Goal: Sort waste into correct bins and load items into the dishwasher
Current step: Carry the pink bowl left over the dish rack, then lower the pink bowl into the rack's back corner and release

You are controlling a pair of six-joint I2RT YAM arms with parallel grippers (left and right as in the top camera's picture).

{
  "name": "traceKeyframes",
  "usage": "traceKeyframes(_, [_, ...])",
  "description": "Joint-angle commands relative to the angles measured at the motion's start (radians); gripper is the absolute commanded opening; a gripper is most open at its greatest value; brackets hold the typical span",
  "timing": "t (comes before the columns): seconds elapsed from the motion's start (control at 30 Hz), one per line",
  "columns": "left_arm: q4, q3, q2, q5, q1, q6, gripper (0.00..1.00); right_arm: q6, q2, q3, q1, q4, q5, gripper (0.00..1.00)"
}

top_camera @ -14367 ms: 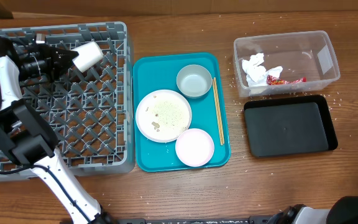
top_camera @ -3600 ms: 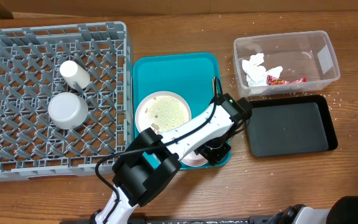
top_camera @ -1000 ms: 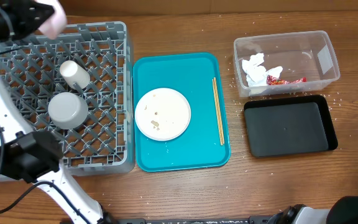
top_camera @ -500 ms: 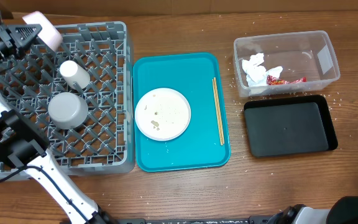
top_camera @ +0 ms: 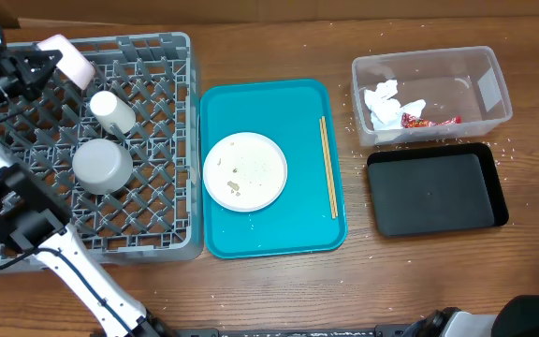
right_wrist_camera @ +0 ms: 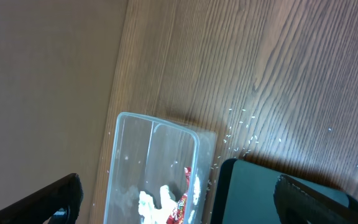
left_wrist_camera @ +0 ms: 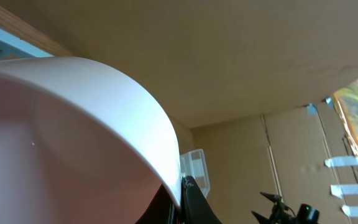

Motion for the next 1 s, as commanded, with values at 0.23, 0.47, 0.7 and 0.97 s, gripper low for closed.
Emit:
traceKeyframes(0.23, [0.000, 0.000, 0.018, -0.014, 0.029, 0.036, 0.04, 0.004, -0.029, 0.022, -0.001, 0.002, 0.010, 1.00])
traceKeyframes(0.47, [0.019, 0.000, 0.018, 0.038, 0.015, 0.091, 0.04, 0.004, -0.029, 0.022, -0.001, 0.002, 0.010, 1.00])
traceKeyframes(0.7, [0.018, 0.000, 0.018, -0.007, 0.002, 0.107, 0.04, 0.004, -0.029, 0.022, -0.001, 0.002, 0.010, 1.00])
traceKeyframes(0.97, [0.021, -0.024, 0.018, -0.085, 0.002, 0.113, 0.04, 0.004, -0.029, 0.022, -0.001, 0.002, 0.010, 1.00])
